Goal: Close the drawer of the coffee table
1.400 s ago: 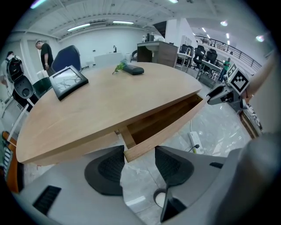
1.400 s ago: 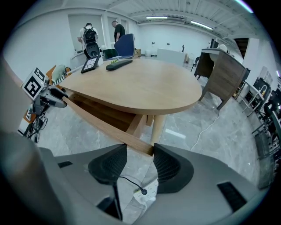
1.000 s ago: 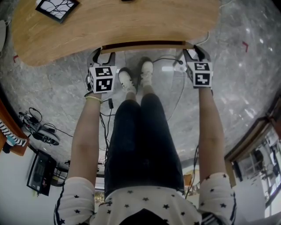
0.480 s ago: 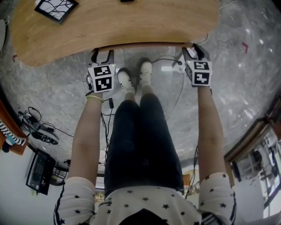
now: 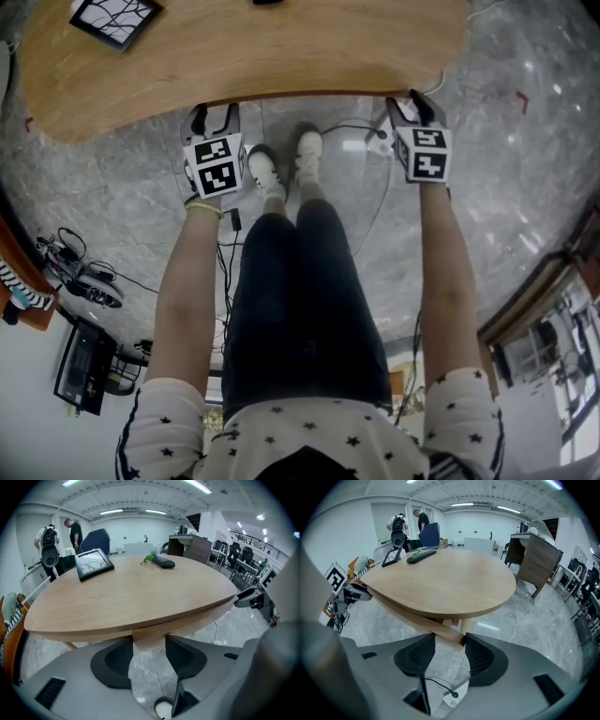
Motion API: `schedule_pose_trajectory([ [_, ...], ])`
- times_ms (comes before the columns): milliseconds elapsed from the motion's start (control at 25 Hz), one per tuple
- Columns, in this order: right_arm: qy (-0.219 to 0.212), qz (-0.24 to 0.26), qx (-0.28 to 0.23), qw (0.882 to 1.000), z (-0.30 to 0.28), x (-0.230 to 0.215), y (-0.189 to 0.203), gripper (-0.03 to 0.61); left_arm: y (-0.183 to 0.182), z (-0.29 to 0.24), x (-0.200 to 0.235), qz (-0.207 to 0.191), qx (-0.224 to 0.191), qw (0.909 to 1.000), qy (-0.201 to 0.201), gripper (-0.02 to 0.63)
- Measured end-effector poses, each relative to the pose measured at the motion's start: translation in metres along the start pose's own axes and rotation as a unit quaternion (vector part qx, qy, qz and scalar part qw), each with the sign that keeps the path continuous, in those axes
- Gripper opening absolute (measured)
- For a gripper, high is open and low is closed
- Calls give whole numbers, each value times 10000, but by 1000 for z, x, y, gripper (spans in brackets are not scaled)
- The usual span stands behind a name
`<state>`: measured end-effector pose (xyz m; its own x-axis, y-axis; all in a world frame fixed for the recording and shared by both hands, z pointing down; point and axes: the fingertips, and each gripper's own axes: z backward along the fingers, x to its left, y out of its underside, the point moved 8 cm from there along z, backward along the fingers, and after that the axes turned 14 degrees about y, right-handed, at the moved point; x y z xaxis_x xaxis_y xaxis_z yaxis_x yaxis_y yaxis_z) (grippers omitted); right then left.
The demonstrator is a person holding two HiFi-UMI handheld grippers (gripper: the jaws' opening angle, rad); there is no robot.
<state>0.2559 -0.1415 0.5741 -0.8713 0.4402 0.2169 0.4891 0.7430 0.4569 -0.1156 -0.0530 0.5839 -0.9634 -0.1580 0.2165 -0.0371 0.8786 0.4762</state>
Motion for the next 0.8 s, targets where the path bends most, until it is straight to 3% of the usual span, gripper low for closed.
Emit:
schedule_pose_trajectory([
  [800, -44, -283, -169, 9994, -9, -5, -11, 201, -10, -8, 4, 493, -477, 9976, -54, 218],
])
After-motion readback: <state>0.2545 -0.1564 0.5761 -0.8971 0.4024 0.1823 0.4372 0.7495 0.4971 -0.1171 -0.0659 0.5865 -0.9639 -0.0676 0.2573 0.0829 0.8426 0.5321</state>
